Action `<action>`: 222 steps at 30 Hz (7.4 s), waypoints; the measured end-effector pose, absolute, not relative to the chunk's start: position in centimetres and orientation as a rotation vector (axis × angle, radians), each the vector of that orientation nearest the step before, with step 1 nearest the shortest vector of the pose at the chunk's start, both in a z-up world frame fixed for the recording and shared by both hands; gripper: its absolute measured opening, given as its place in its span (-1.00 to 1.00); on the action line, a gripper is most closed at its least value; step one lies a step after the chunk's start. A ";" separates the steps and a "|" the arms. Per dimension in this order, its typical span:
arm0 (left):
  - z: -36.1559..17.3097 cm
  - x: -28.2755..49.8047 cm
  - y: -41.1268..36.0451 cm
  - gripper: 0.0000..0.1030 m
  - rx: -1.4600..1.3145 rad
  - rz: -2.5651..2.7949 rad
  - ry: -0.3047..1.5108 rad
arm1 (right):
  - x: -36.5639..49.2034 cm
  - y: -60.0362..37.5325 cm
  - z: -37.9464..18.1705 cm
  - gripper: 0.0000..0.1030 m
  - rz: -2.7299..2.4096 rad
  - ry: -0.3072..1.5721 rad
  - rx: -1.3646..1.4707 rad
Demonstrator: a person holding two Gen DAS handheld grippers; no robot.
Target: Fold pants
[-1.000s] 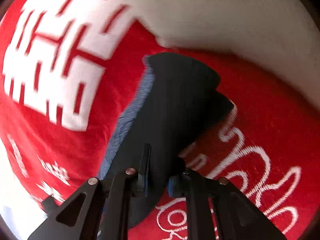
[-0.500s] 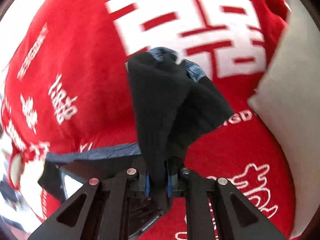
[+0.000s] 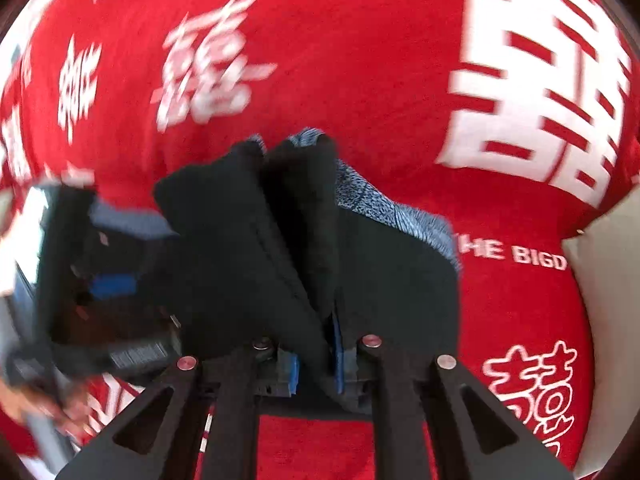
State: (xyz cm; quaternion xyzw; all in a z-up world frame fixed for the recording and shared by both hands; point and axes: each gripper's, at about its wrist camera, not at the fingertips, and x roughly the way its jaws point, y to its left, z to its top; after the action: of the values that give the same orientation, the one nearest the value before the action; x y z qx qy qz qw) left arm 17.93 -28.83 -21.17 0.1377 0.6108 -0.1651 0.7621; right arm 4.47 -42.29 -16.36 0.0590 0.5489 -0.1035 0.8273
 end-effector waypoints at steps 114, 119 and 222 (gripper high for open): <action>-18.7 14.8 -32.9 0.44 0.280 -0.582 1.385 | 4.4 -60.0 -26.2 -0.23 -0.133 1.217 1.058; -19.3 14.7 -32.5 0.48 0.279 -0.562 1.401 | 2.2 -60.9 -27.2 -0.38 -0.202 1.178 1.154; -22.4 22.4 1.6 0.65 -0.749 -0.169 1.206 | 8.2 -32.1 -25.1 0.69 -0.126 1.533 0.008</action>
State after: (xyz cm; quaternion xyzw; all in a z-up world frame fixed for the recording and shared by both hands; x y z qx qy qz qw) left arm 22.38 1.55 -22.38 -0.3433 0.5531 -0.0774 0.7551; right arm 8.24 -32.06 -25.09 0.0035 0.6930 -0.0570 0.7187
